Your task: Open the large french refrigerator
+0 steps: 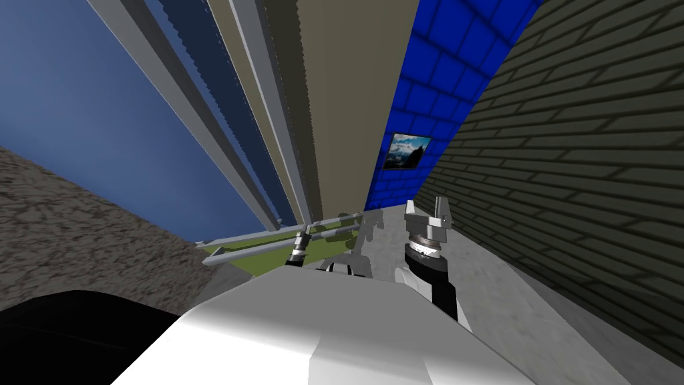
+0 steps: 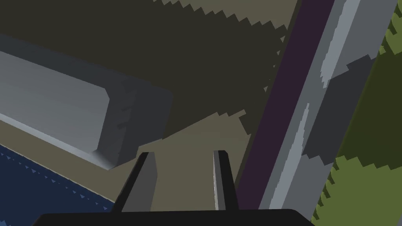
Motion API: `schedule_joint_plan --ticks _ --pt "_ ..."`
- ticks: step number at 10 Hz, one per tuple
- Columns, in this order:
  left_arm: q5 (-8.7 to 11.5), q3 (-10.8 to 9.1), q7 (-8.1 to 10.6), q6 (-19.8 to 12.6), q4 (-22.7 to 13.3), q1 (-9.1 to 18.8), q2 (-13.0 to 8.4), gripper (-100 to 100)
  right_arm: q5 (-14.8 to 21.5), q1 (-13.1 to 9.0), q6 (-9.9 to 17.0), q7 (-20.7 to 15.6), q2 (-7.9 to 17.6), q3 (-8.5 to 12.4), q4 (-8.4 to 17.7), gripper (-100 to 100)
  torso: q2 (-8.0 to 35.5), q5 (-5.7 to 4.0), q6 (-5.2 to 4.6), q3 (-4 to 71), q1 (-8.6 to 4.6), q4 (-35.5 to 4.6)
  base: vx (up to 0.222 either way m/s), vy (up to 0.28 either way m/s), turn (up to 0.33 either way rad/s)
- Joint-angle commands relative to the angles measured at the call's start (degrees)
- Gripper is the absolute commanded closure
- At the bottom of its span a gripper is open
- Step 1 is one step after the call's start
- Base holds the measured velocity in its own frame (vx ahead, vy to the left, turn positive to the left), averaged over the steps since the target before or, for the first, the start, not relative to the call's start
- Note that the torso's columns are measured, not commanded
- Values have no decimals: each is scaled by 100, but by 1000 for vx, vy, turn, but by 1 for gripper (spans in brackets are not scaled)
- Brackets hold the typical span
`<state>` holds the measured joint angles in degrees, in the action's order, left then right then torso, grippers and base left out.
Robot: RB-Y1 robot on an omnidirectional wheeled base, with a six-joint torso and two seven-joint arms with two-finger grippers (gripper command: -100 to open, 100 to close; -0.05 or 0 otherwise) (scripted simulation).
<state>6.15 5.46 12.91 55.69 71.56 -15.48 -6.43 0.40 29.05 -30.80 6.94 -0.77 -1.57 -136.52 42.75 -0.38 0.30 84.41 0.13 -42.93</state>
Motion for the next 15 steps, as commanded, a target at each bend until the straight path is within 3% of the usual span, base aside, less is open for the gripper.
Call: schedule_joint_plan --ticks 1,6,11,15 --pt "213 110 166 -150 63 265 -13 -100 0 0 0 0 0 0 0 0 -14 5 -1 7 7 6 -51 69 -16" --pt "579 459 481 -668 227 584 14 -100 0 0 0 0 0 0 0 0 -19 4 -21 9 -11 -2 -51 73 -24" --pt "749 623 629 -903 311 731 3 -100 0 1 0 0 0 0 0 0 -17 5 -27 7 -21 -5 -29 37 -10" --pt "1011 873 853 -1280 422 961 12 -100 0 1 0 0 0 0 0 0 -25 21 -34 5 -35 35 -25 51 -18"
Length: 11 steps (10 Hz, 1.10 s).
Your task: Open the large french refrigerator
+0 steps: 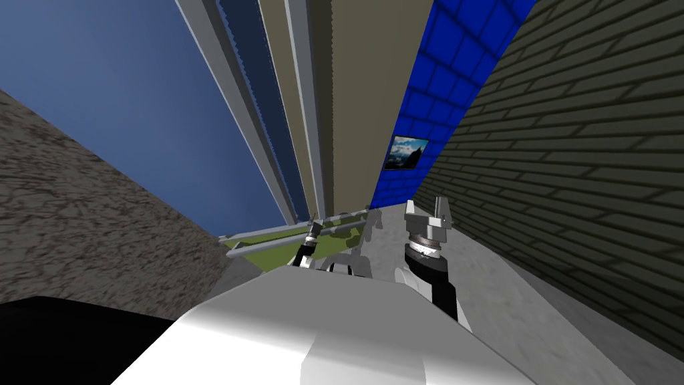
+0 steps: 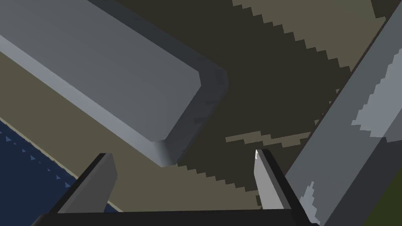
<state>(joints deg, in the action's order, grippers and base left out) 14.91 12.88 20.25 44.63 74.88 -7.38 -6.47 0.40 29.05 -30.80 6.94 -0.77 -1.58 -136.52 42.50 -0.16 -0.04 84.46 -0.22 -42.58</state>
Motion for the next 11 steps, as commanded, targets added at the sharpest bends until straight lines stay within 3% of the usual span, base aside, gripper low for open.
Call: schedule_joint_plan --ticks 1,5,6,9,10,11 --pt "189 183 165 -256 111 201 18 -100 0 0 0 0 0 0 0 0 -8 12 2 3 16 19 -54 63 -28" --pt "484 466 416 -704 212 467 20 -100 0 0 0 0 0 0 0 0 -27 15 4 14 17 31 -58 71 -24" --pt "442 433 374 -645 252 391 13 -100 0 0 0 0 0 0 0 0 -28 15 4 15 16 31 -20 26 -6" --pt "494 353 338 -1009 408 583 54 -100 0 1 0 0 0 0 -1 0 -36 11 4 21 11 22 35 -6 24" --pt "483 376 345 -949 356 535 49 -100 0 1 0 0 0 0 -1 0 -29 12 3 16 18 18 13 -4 18" --pt "466 405 365 -806 319 469 30 100 0 0 0 0 0 0 0 0 -33 16 -4 17 24 22 -20 0 -77"
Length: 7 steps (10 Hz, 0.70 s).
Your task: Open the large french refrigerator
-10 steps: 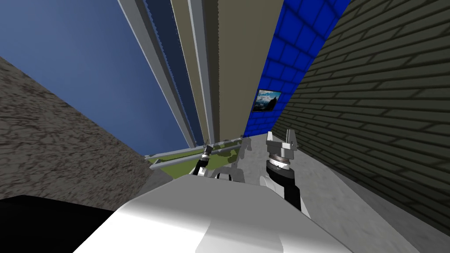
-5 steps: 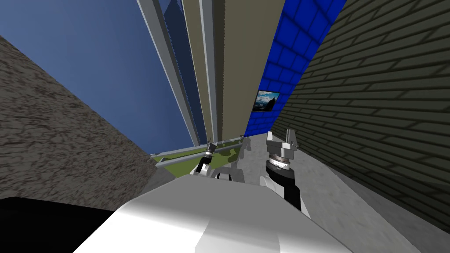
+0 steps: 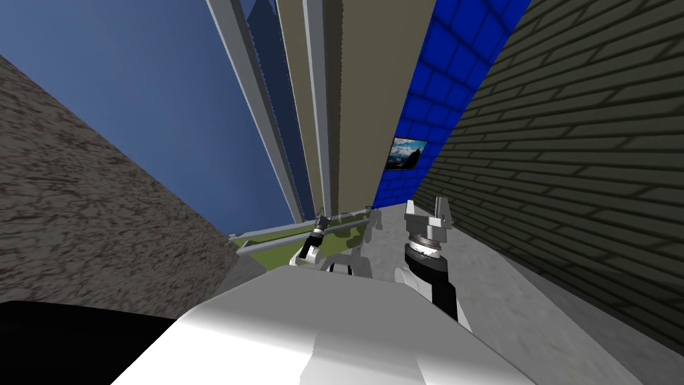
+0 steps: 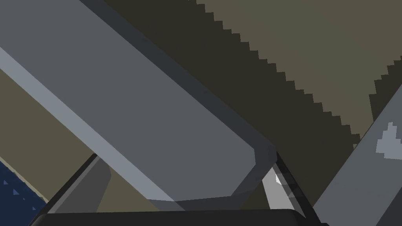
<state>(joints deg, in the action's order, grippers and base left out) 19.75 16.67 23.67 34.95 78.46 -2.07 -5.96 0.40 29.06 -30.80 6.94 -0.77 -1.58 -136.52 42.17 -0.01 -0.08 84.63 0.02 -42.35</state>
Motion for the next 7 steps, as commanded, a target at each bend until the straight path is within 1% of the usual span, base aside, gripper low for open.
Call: schedule_joint_plan --ticks 1,2,3,4,6,7 --pt "-26 44 33 230 -68 -100 -29 100 0 0 0 0 0 0 0 0 27 -1 20 -12 8 -6 -27 3 -29" --pt "-24 45 26 169 -69 -64 -13 100 0 0 0 0 0 0 0 0 44 2 23 -25 11 -2 -10 -5 -17" --pt "17 -122 -132 149 -3 -110 101 100 0 0 0 0 0 0 0 0 38 0 23 -22 11 -5 -47 -205 206" --pt "17 -122 -132 149 -3 -110 101 100 0 1 0 0 -2 -1 0 0 56 -14 38 -30 -43 -8 -77 -270 213" --pt "62 -302 -292 112 72 -148 211 100 0 -1 0 0 -3 -2 0 0 57 -13 -1 -33 -37 -14 -90 -254 153" --pt "84 -392 -372 93 109 -168 265 100 0 -1 0 0 -3 -2 0 0 41 -15 -4 -21 -34 -20 -72 -282 195"
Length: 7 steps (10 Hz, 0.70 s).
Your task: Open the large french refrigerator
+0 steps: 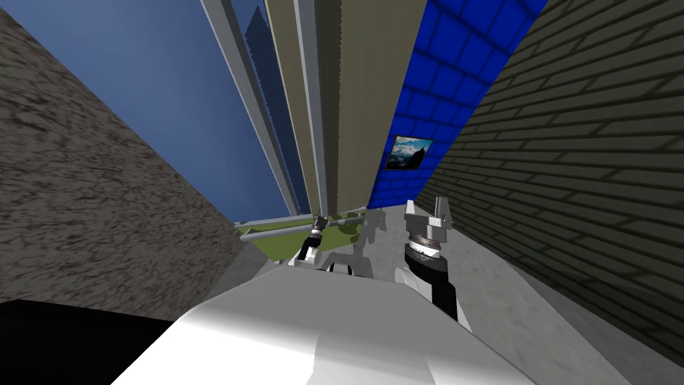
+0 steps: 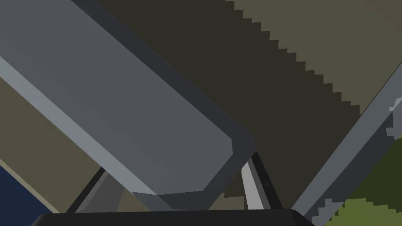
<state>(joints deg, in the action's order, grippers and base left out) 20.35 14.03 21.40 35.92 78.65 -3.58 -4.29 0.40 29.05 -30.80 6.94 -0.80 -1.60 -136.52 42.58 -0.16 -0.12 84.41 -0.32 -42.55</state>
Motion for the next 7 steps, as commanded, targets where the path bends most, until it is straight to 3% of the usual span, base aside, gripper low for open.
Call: schedule_joint_plan --ticks 1,5,6,7 --pt "46 -218 -225 -22 128 -37 152 100 0 1 0 0 0 0 0 0 -13 -3 0 8 -2 -5 -104 -284 193" --pt "135 -577 -545 -96 277 -114 371 100 0 0 0 0 0 0 0 0 20 -5 13 -10 8 -15 -108 -296 187" --pt "132 -523 -476 -147 237 -153 324 100 0 0 0 0 0 0 0 0 22 -5 15 -11 13 -21 -49 -138 52" --pt "173 -612 -561 -146 263 -220 366 100 0 0 0 0 2 1 0 0 -3 6 6 2 61 -16 -22 -144 64"
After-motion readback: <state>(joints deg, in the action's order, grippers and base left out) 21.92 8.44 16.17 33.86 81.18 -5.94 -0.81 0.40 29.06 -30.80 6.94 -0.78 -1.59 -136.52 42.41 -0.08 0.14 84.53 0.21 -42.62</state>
